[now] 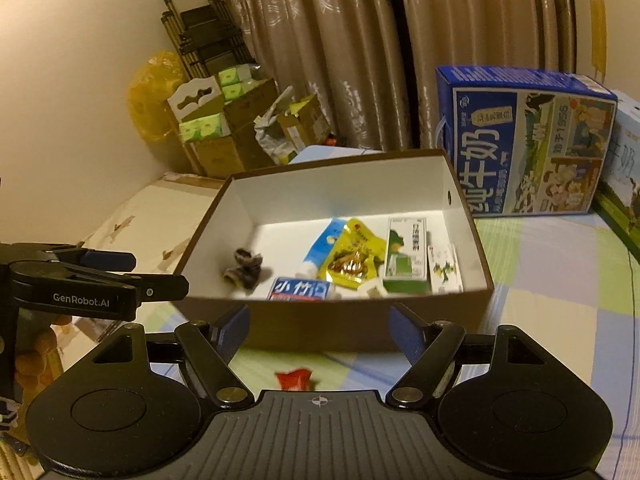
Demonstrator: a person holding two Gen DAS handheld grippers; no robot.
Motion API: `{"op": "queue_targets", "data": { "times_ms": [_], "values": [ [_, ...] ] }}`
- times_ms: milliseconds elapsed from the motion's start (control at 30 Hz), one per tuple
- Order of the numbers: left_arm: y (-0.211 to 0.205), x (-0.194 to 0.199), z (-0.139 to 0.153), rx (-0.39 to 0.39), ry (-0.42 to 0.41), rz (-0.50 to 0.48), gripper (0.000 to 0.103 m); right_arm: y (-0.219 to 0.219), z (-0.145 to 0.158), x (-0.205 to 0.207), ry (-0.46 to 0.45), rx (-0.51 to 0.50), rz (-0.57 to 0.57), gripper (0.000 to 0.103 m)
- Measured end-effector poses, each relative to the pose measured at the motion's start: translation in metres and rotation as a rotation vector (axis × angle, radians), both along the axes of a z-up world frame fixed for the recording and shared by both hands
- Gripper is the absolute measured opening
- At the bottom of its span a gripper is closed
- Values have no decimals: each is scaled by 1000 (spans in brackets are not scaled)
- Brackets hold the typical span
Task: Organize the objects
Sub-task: 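Withdraw both tools from the box toward the red candy and white towel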
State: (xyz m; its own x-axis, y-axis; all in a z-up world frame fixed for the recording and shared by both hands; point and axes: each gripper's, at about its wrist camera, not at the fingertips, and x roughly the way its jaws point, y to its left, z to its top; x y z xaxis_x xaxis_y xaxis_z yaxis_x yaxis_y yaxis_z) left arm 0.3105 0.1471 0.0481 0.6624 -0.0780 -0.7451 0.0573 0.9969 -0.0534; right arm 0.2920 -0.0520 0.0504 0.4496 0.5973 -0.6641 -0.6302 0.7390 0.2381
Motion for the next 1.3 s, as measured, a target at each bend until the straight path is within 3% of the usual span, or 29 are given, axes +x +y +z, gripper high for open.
{"op": "queue_targets", "data": {
  "times_ms": [533,1300],
  "values": [
    [-14,-66,-23,-27,78,15,90,-40,-16,-48,70,-2,-39,74],
    [-38,-93,-59,-33,195,-25,90,-47,-47,-79,151,-70,-21,74]
  ]
}}
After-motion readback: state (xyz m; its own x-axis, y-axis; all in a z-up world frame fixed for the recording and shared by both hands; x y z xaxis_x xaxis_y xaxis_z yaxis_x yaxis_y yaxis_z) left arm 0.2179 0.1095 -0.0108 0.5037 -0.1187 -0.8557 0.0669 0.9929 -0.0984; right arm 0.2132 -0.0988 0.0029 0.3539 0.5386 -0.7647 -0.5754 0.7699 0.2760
